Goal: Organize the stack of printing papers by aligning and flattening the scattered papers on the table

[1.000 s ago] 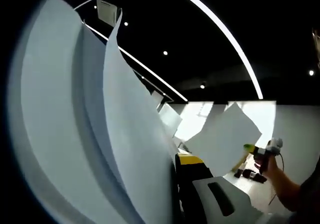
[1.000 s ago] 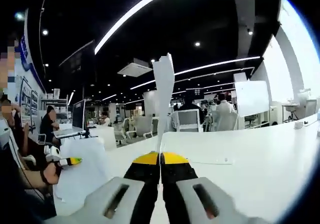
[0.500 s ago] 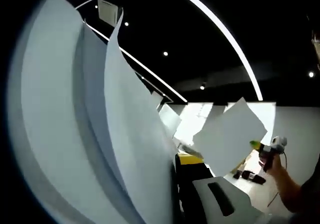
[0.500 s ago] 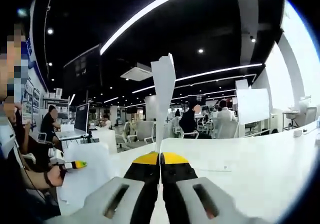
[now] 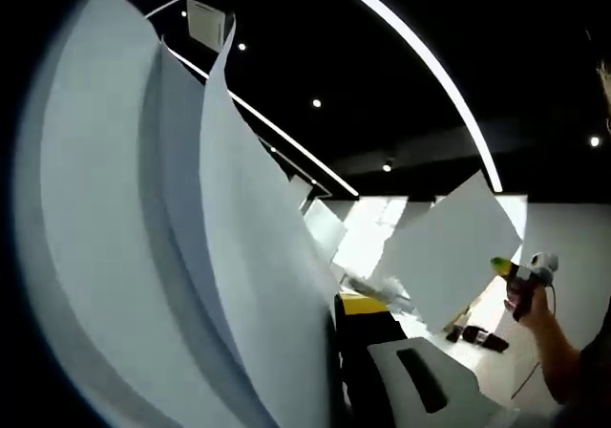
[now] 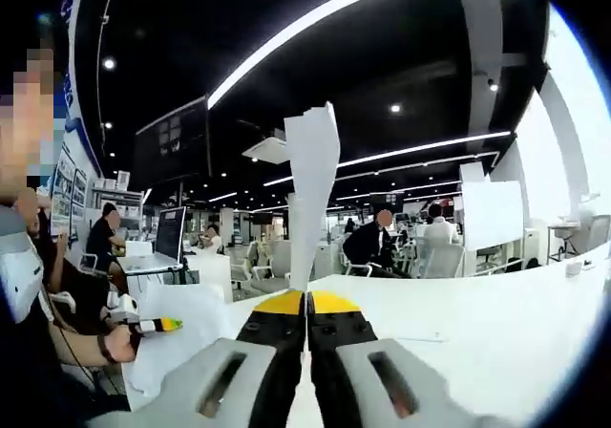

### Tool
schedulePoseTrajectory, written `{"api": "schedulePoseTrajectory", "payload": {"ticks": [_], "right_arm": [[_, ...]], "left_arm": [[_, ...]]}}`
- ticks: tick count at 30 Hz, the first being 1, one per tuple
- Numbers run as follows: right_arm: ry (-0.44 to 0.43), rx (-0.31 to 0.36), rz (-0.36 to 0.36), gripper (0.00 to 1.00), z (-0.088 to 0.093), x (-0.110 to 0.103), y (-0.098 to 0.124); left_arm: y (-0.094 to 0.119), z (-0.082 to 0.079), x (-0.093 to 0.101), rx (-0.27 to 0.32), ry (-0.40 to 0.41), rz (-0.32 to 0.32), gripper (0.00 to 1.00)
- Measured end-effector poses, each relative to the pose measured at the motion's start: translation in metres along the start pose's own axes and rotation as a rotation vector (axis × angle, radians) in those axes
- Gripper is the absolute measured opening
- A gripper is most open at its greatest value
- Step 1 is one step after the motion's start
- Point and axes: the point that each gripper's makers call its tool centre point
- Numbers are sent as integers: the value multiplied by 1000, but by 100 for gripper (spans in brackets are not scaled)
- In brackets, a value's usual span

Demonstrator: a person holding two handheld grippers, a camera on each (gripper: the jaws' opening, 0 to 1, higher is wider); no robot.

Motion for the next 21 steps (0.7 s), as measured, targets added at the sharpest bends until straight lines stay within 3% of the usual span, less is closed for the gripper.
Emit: {"api": "schedulePoseTrajectory", "payload": {"ticks": [9, 21], "right_arm": [[12, 3, -14, 0, -5, -4, -1], [17, 2, -82, 0, -17, -28, 5]], "left_arm": [[0, 0, 3, -9, -3, 0, 10], [1, 1, 10, -2, 1, 0, 10]]}}
Point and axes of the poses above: the point that each gripper's makers call its tool centre point, and the gripper's own axes: y roughly backward along the fingers, x roughly to its right, z roughly out of its underside, and after that the axes turned 1 degree about -y, right-handed
